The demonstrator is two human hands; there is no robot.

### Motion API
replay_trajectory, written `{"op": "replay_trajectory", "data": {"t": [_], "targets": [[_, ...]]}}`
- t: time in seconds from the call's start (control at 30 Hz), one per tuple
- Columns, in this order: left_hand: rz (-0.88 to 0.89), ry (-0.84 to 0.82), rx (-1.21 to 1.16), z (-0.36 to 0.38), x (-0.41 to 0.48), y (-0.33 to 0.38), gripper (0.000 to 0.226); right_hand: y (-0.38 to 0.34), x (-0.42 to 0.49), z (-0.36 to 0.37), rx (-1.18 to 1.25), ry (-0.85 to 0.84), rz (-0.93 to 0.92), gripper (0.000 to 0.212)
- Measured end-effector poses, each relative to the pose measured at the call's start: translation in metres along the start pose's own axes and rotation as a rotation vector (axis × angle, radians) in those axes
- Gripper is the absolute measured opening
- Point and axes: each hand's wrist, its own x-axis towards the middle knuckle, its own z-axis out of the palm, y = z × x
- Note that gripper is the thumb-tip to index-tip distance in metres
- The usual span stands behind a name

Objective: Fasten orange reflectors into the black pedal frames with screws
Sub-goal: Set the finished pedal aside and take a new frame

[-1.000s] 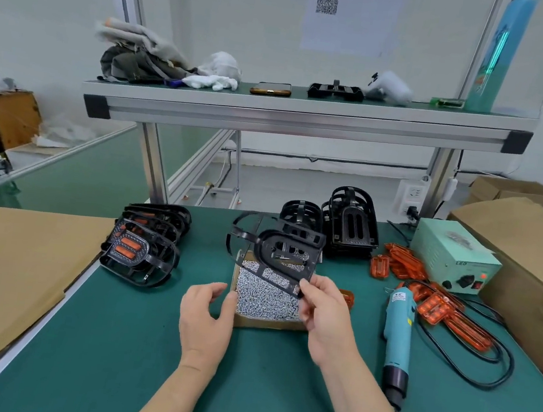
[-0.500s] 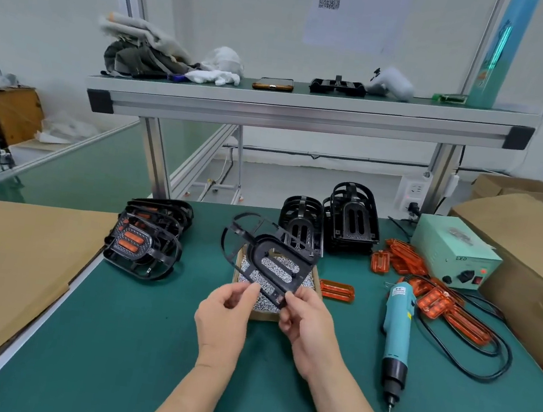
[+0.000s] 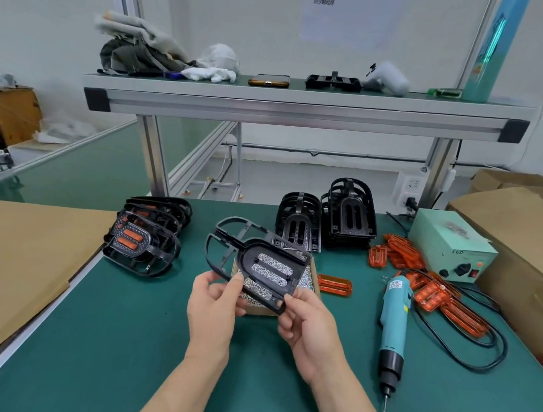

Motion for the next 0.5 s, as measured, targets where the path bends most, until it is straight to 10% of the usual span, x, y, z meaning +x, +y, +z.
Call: {"op": "replay_trajectory", "data": {"t": [0.3,0.5], "targets": [[0.029,-0.229,0.044,-0.004,-0.005,0.009,0.039,0.004,-0.007,-0.004,-0.203,-0.003,-0.013,0.006],[0.284,-0.267,0.511,-0.017,0.02,0.032,0.044,-0.014,0.004,-0.02,-0.362,0.275,-0.208,0.026]]}}
